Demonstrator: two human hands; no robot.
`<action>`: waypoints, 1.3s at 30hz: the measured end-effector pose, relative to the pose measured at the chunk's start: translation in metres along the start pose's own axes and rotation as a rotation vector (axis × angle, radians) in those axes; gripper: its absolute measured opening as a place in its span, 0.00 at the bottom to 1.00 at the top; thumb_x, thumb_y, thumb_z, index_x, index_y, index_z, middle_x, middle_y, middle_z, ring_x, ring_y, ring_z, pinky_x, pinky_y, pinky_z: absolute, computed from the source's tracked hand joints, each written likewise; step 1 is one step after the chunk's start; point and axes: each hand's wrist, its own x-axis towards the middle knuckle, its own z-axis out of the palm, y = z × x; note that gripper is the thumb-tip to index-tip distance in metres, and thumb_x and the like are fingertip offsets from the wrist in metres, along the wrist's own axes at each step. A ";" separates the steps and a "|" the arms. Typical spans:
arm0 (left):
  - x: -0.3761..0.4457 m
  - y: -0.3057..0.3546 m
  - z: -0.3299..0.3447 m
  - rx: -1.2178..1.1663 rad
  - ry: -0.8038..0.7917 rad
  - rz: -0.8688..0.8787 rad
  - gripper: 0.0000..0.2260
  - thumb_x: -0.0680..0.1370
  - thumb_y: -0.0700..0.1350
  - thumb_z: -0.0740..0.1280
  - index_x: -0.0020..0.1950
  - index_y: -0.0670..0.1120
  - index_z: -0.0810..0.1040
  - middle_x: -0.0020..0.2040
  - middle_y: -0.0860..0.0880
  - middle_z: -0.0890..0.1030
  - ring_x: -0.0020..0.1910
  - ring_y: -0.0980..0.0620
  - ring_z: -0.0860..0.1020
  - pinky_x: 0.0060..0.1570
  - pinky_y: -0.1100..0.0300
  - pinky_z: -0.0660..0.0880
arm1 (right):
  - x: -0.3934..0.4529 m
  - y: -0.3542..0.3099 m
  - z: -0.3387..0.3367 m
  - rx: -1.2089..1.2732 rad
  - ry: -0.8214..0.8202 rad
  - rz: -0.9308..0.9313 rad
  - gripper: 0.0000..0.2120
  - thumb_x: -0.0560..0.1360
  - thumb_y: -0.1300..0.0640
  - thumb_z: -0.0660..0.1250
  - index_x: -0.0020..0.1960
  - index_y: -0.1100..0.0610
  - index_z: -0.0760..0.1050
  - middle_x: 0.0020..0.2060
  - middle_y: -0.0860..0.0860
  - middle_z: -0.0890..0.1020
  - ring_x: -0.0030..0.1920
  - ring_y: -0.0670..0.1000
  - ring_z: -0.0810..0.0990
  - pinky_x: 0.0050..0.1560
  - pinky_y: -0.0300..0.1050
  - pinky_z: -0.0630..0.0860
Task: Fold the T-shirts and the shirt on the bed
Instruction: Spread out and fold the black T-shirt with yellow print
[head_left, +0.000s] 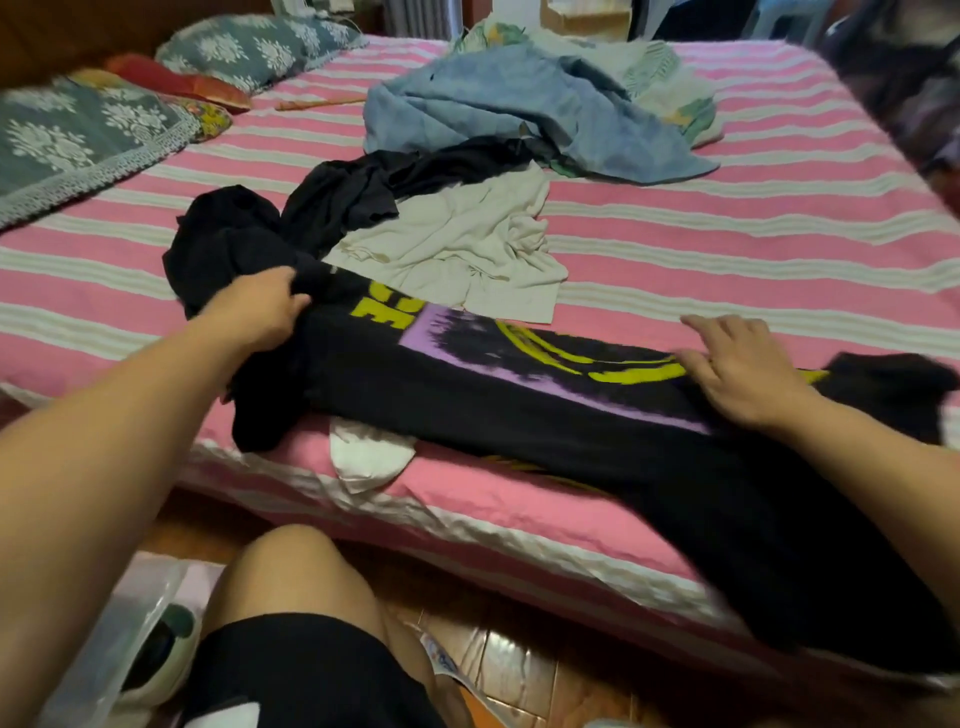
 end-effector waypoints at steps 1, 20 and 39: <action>-0.001 -0.004 0.000 0.079 -0.025 -0.088 0.22 0.83 0.51 0.64 0.72 0.42 0.67 0.71 0.31 0.70 0.68 0.29 0.71 0.67 0.40 0.69 | -0.004 0.000 -0.005 -0.025 -0.046 -0.019 0.33 0.80 0.35 0.47 0.77 0.51 0.64 0.68 0.60 0.73 0.68 0.64 0.70 0.69 0.61 0.66; -0.244 0.226 0.147 0.348 0.006 1.374 0.43 0.70 0.50 0.73 0.82 0.57 0.57 0.80 0.42 0.62 0.78 0.38 0.61 0.77 0.43 0.54 | -0.216 0.050 -0.030 0.465 0.210 0.673 0.10 0.79 0.52 0.64 0.40 0.51 0.73 0.36 0.47 0.77 0.44 0.58 0.76 0.41 0.49 0.66; -0.257 0.194 0.131 -0.103 0.097 1.113 0.30 0.75 0.47 0.58 0.79 0.55 0.65 0.41 0.51 0.70 0.35 0.50 0.70 0.33 0.56 0.66 | -0.253 -0.008 0.007 0.938 0.058 0.899 0.22 0.75 0.40 0.67 0.32 0.54 0.68 0.28 0.47 0.73 0.32 0.52 0.72 0.38 0.48 0.69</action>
